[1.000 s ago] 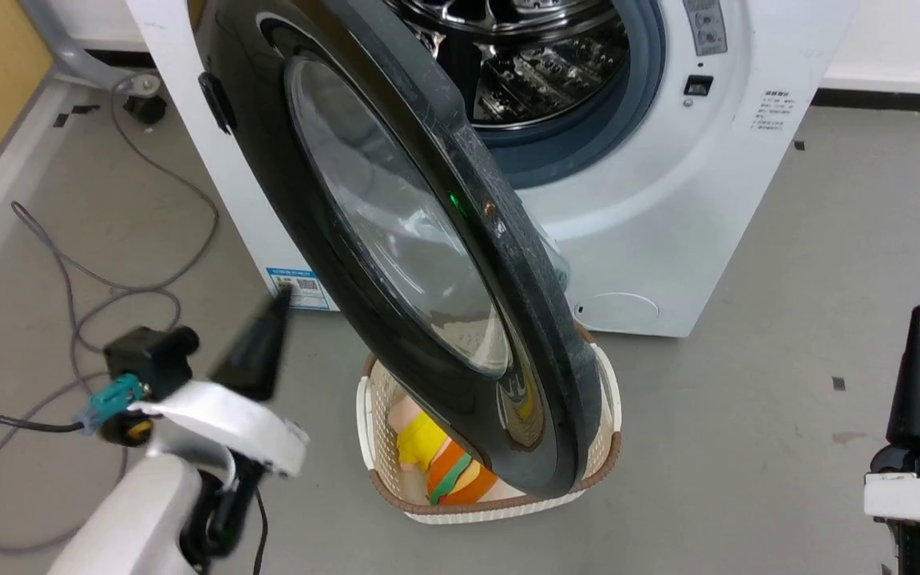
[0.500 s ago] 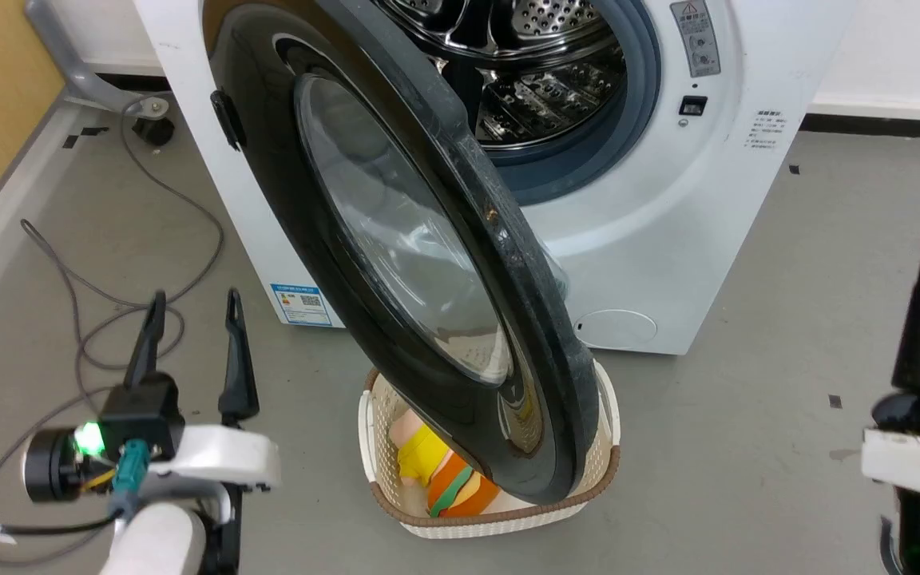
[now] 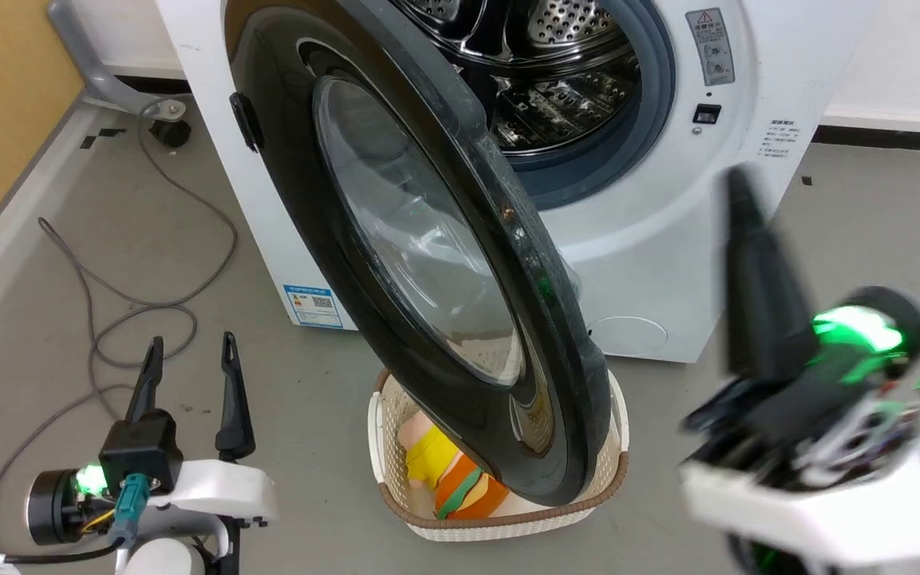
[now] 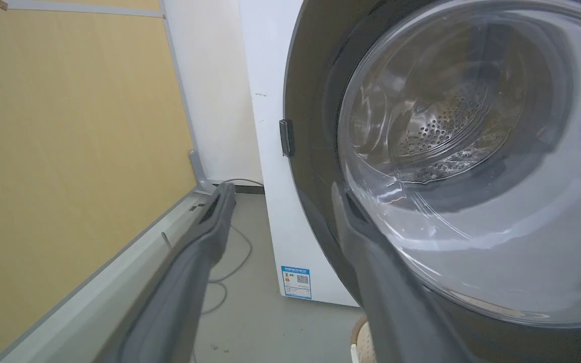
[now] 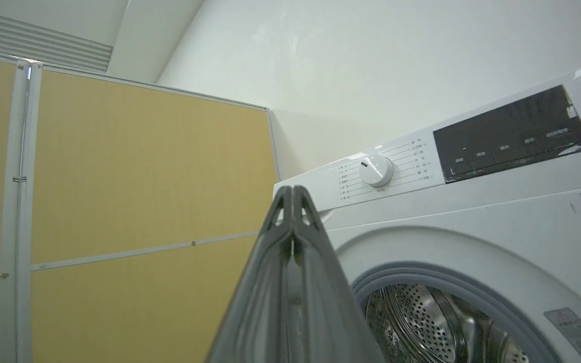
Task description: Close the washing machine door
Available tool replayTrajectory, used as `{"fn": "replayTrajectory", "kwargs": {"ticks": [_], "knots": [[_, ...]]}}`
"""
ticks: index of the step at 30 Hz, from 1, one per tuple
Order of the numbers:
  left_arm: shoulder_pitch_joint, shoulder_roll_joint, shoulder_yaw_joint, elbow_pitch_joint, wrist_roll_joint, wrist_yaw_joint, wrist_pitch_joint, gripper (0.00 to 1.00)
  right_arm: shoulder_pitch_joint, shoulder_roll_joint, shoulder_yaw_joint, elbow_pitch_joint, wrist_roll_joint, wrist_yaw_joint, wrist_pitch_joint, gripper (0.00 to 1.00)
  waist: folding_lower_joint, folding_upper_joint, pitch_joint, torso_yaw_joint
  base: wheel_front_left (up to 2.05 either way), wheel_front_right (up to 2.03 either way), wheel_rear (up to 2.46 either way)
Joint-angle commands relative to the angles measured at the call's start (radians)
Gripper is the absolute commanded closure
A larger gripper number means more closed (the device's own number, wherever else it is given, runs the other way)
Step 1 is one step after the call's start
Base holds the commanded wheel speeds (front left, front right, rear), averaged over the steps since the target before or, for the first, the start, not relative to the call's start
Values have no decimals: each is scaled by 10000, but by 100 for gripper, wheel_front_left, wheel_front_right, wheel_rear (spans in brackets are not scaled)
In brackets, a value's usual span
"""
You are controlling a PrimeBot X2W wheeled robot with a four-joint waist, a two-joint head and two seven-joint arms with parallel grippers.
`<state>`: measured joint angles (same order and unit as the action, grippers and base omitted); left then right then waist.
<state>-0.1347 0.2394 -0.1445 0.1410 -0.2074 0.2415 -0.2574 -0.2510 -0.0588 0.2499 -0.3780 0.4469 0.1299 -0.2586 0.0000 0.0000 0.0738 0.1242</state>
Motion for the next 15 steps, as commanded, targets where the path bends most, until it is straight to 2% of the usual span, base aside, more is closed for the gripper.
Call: {"fn": "replayTrajectory", "kwargs": {"ticks": [1,4,5,8,15], "knots": [[148,-108,142,62,144,-123,-43,0,-193,-272,735,-98,-59,8,-32,100,0,0,5,8,0,0,0],[188,-222,332,135,231,-288,-43,0,-208,-645,1793,-32,41,8,-32,100,0,0,7,2,0,0,0],[188,-222,332,135,231,-288,-43,0,-208,-645,1793,-32,41,8,-32,100,0,0,7,2,0,0,0],[240,-400,522,138,407,-423,-43,0,-189,-1271,3061,351,-302,8,-32,100,0,0,20,-10,0,0,0],[206,-650,799,129,636,-687,-43,0,233,-1857,4311,1308,-1166,8,-32,100,0,0,145,3,0,0,0]]}}
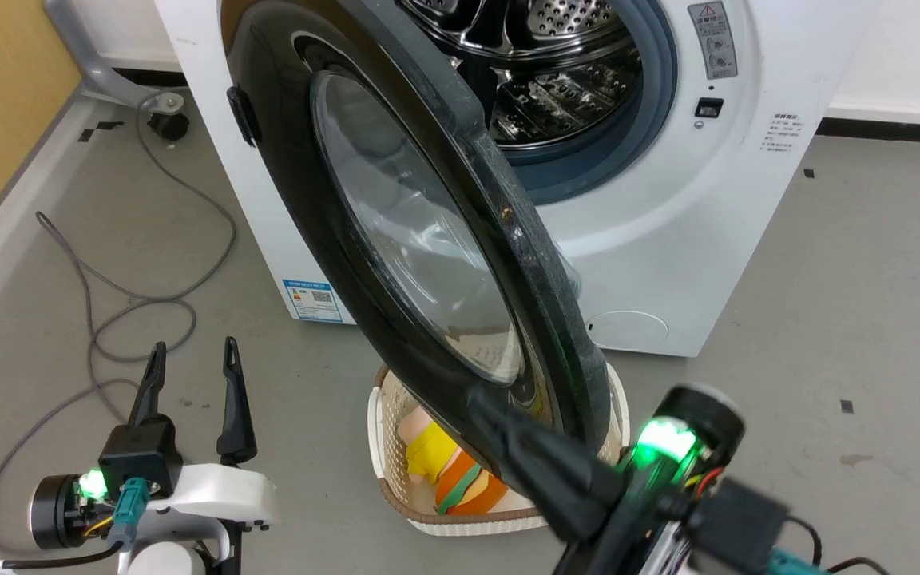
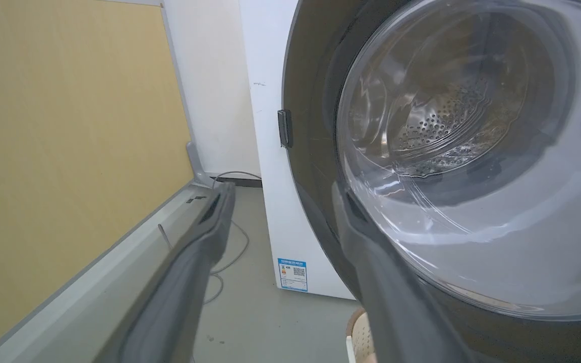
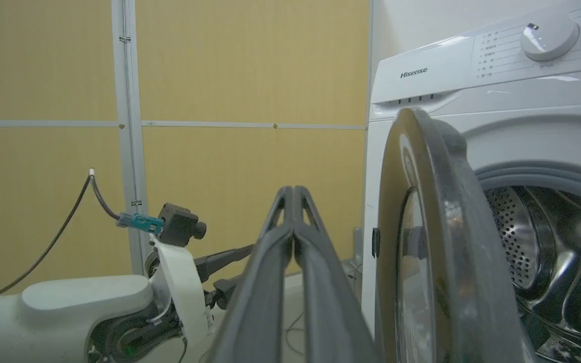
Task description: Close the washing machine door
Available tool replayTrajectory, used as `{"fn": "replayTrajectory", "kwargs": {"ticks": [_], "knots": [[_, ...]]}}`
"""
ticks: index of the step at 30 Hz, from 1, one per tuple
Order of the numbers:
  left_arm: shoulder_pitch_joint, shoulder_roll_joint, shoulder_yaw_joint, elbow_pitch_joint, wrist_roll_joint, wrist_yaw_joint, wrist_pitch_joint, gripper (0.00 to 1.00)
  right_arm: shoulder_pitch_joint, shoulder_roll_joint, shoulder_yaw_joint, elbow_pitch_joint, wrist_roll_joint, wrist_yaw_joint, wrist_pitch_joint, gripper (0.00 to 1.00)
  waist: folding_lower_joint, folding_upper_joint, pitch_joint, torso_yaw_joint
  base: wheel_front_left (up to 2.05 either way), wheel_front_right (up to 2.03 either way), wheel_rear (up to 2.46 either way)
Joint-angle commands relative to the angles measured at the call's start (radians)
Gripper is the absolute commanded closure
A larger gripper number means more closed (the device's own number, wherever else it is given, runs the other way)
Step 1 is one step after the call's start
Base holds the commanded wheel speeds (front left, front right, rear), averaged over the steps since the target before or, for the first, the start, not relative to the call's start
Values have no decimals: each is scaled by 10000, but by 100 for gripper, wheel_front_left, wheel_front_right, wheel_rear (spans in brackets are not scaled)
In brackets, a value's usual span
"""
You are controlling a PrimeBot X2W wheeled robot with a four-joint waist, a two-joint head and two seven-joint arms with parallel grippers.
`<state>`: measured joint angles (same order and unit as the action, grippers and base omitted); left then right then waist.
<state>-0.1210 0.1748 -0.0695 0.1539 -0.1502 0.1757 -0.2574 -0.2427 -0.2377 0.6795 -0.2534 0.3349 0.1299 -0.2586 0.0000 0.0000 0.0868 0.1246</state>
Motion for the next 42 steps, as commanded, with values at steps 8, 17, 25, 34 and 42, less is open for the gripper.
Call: {"fn": "replayTrajectory", "kwargs": {"ticks": [8,17,25,34,42], "knots": [[26,-194,333,17,268,-242,-43,0,755,-296,-129,1383,-832,8,-32,100,0,0,186,-15,0,0,0],[-63,-417,572,-52,521,-461,-43,0,913,-165,-1697,2357,-1235,8,-32,100,0,0,470,-80,0,0,0],[-325,-617,607,-287,726,-598,-43,0,283,85,-3367,2898,-1419,8,-32,100,0,0,1034,-110,0,0,0],[-867,-861,529,-622,870,-683,-43,0,-1399,73,-4748,3843,-1798,8,-32,100,0,0,2063,-39,0,0,0],[-1344,-1007,500,-772,915,-744,-43,0,-3384,-110,-5257,5208,-2048,8,-32,100,0,0,2932,1,0,0,0]]}}
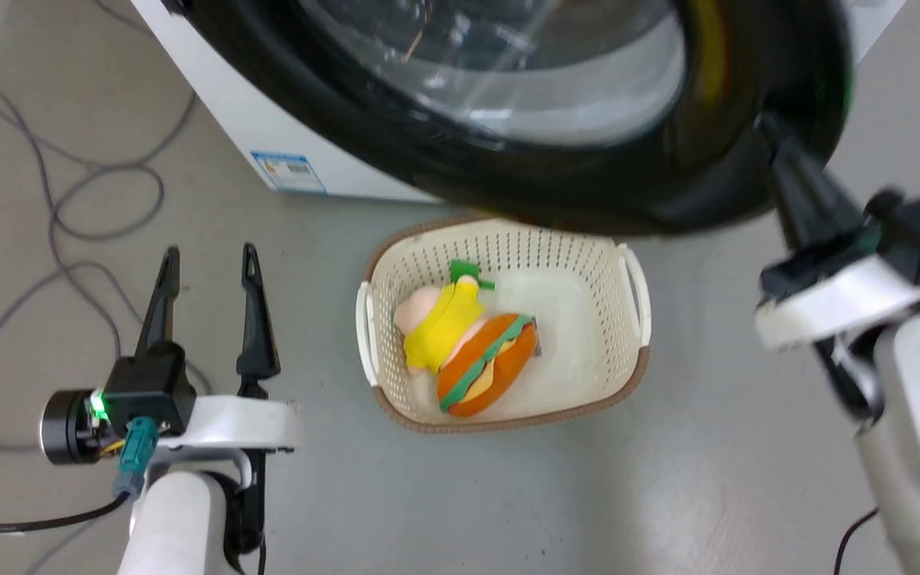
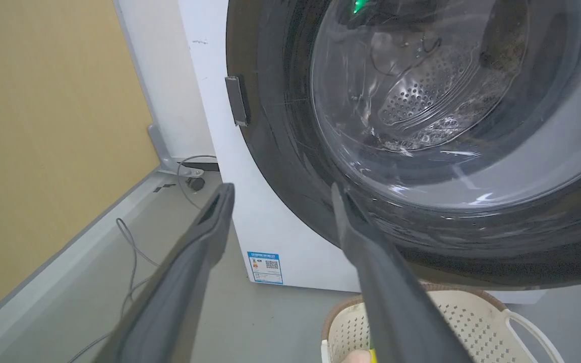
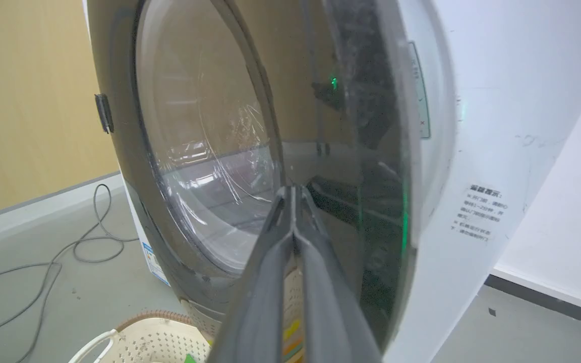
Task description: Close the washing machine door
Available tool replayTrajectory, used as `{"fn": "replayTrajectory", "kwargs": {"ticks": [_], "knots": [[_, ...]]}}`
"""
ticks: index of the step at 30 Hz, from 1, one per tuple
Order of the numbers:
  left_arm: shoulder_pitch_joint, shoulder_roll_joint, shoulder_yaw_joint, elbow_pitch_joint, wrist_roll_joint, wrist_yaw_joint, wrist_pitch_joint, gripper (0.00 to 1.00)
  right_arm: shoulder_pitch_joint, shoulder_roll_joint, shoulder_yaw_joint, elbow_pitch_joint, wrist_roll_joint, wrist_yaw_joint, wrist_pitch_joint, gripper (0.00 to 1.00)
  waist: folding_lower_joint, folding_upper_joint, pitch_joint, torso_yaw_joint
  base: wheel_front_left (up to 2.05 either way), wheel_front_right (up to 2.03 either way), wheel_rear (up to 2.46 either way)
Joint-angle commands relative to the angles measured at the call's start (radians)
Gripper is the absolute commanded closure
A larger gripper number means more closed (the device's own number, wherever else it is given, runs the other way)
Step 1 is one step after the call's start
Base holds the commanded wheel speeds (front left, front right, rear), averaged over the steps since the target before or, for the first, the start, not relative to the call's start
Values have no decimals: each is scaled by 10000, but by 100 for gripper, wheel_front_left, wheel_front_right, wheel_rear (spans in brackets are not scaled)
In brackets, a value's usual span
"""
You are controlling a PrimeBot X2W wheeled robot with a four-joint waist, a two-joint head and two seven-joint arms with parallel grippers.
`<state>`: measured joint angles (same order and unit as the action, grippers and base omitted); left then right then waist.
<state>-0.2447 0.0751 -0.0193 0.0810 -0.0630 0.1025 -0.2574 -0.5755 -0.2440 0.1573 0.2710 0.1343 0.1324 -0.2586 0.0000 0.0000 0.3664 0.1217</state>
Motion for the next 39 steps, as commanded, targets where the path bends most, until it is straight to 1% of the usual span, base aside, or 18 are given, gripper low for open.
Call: {"fn": "replayTrajectory", "kwargs": {"ticks": [1,8,15,23,27,33,36,39], "knots": [[-171,-27,-10,-62,44,-16,-43,0,-295,-108,-69,181,-73,-17,-32,100,0,0,230,43,0,0,0],[-539,-117,-12,-162,33,-71,-43,0,-1923,-445,-101,1408,-176,-17,-32,100,0,0,784,89,0,0,0],[-651,-175,21,-215,26,-80,-43,0,-3099,-571,25,2578,-280,-17,-32,100,0,0,1067,27,0,0,0],[-773,-216,17,-228,2,-83,-43,0,-3982,-689,-471,3571,-691,-17,-32,100,0,0,1200,83,0,0,0],[-756,-227,40,-228,7,-70,-43,0,-4093,-703,-726,3708,-891,-17,-32,100,0,0,1189,75,0,0,0],[-663,-235,129,-174,30,-64,-43,0,-3820,-526,-1096,3614,-1021,-17,-32,100,0,0,945,-51,0,0,0],[-567,-237,169,-98,72,-76,-43,0,-3440,-413,-1173,3278,-992,-17,-32,100,0,0,654,-151,0,0,0],[-410,-238,219,0,119,-82,-44,0,-2767,-340,-1385,2539,-952,-17,-32,100,0,0,247,-268,0,0,0]]}}
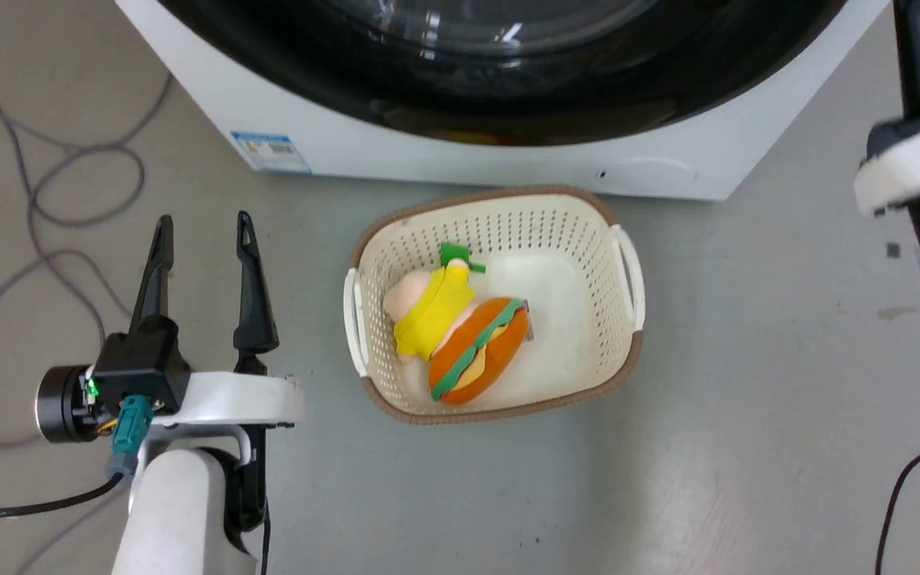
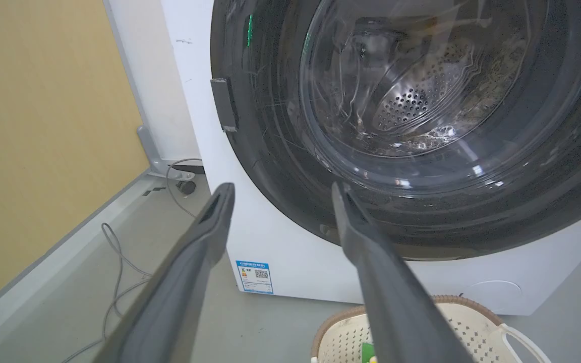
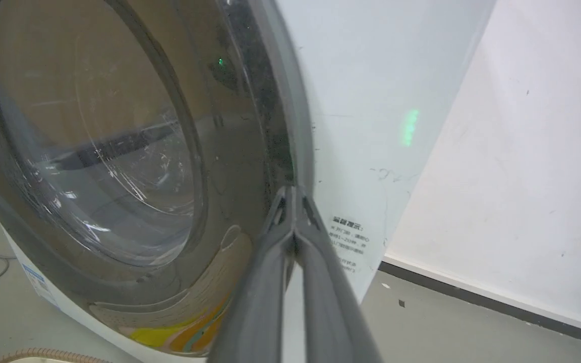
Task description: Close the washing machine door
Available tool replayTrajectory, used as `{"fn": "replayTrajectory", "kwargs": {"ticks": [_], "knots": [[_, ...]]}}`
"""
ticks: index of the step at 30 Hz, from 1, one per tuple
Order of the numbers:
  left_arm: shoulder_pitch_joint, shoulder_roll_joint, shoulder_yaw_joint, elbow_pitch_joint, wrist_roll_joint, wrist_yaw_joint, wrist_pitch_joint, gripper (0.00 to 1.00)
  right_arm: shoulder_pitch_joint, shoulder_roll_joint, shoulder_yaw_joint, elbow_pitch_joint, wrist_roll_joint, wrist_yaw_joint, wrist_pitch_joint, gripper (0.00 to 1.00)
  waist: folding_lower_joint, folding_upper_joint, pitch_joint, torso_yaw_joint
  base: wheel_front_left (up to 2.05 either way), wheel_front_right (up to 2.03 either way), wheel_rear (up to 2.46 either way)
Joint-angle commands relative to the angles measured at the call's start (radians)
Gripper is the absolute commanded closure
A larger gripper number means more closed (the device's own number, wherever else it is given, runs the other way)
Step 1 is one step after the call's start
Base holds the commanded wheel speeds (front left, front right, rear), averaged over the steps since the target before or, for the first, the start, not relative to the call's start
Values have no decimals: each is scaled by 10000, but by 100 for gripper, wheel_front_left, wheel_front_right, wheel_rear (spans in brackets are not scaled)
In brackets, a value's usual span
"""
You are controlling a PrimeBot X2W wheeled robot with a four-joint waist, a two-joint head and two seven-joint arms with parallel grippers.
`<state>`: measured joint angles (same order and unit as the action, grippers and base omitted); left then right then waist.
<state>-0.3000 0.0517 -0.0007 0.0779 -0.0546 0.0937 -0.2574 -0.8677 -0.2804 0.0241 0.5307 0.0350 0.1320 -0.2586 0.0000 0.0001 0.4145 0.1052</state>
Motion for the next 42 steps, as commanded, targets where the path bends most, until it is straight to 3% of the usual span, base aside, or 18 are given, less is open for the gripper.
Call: {"fn": "replayTrajectory", "kwargs": {"ticks": [1,13,14,15,16,17,21,28,39,40,42], "knots": [[203,-5,59,67,46,0,-44,0,391,67,-177,-329,49,-13,-32,100,0,-1,-381,-145,0,0,0],[1082,-7,184,352,219,5,-44,0,3469,1408,-1709,-3265,-125,-13,-32,100,0,-1,-1980,-592,0,0,0],[1153,-7,180,366,234,8,-44,0,3727,1542,-1746,-3382,-87,-13,-32,93,0,-1,-2085,-628,0,0,0],[1225,-7,179,377,244,9,-44,0,3972,1645,-1753,-3486,-73,-13,-32,64,0,-1,-2184,-666,0,0,0],[1298,-7,179,390,257,5,-44,0,4223,1739,-1761,-3579,-65,-13,-32,15,0,-1,-2283,-705,0,0,0],[1370,-6,182,405,271,6,-44,0,4467,1833,-1774,-3649,-57,-13,-32,0,0,-1,-2379,-744,0,0,0],[1824,16,132,453,356,-19,-44,0,5873,2218,-1830,-3901,28,-13,-32,0,0,-1,-2940,-964,0,0,0],[2368,16,32,417,379,-60,-44,0,7243,2296,-1480,-3900,361,-13,-32,0,0,-1,-3447,-1135,0,0,0],[2971,54,-123,615,367,-234,-44,0,8489,2300,-925,-4024,799,-13,-32,0,0,-1,-4006,-1179,0,0,0],[2875,8,-134,614,284,-194,2,100,8438,2255,-922,-3970,718,-4,4,100,0,-1,-4012,-1180,0,0,0],[2872,-2,-142,610,263,-192,15,100,8434,2253,-922,-3963,704,-4,13,100,0,-1,-4018,-1180,0,0,0]]}}
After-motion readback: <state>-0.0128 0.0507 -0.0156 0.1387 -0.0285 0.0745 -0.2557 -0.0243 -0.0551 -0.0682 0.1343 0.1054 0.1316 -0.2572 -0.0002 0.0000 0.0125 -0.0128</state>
